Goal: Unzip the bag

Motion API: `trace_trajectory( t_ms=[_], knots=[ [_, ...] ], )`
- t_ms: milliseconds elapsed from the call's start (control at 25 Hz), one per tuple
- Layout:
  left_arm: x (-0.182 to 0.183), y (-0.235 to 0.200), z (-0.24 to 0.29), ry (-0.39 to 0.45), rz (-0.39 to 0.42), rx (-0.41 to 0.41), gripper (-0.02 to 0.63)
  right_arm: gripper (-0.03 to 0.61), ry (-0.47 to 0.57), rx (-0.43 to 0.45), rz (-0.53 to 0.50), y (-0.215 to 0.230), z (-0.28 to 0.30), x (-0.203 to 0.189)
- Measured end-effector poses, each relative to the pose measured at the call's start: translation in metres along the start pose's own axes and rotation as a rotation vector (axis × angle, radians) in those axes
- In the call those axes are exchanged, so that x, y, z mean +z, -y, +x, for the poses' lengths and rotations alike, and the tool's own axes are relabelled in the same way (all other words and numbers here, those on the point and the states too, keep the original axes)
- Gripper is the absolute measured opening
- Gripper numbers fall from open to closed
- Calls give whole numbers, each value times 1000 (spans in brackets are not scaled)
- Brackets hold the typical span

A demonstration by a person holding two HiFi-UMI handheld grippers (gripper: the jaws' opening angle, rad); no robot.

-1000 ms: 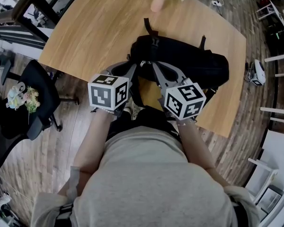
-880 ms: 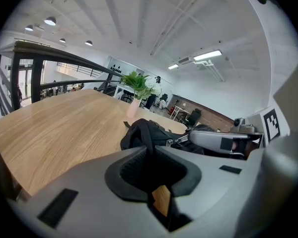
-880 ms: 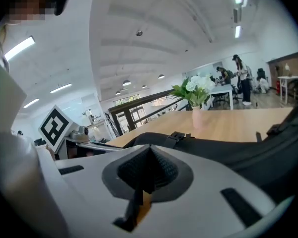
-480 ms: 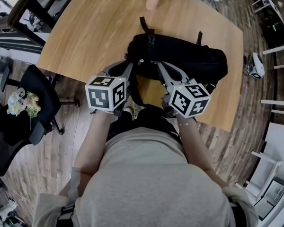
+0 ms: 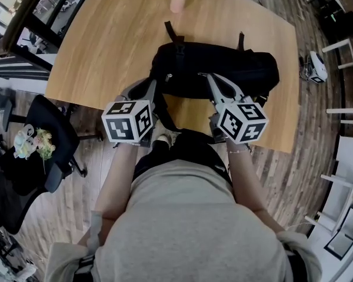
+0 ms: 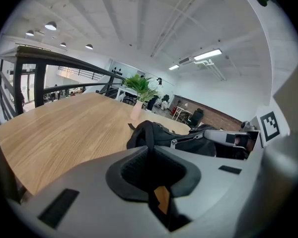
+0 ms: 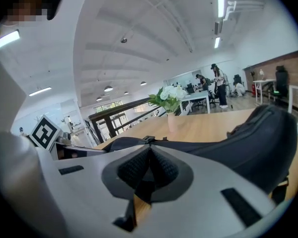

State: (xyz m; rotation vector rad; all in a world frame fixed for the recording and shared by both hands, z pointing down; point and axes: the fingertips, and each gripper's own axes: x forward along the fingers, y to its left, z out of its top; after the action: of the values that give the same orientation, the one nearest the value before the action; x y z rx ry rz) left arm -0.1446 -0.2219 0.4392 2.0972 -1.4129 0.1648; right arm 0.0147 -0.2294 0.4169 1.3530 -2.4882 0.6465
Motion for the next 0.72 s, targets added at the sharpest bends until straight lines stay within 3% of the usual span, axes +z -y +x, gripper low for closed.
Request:
trace_trajectory(
  t_ms=[240,720],
  knots=[
    [1,-1,3,-1,16,18,44,12,30,-42,21,26,-9,10],
    [-1,-5,4,23,12,154,46,11,35,6,31,67,-31,18]
  ],
)
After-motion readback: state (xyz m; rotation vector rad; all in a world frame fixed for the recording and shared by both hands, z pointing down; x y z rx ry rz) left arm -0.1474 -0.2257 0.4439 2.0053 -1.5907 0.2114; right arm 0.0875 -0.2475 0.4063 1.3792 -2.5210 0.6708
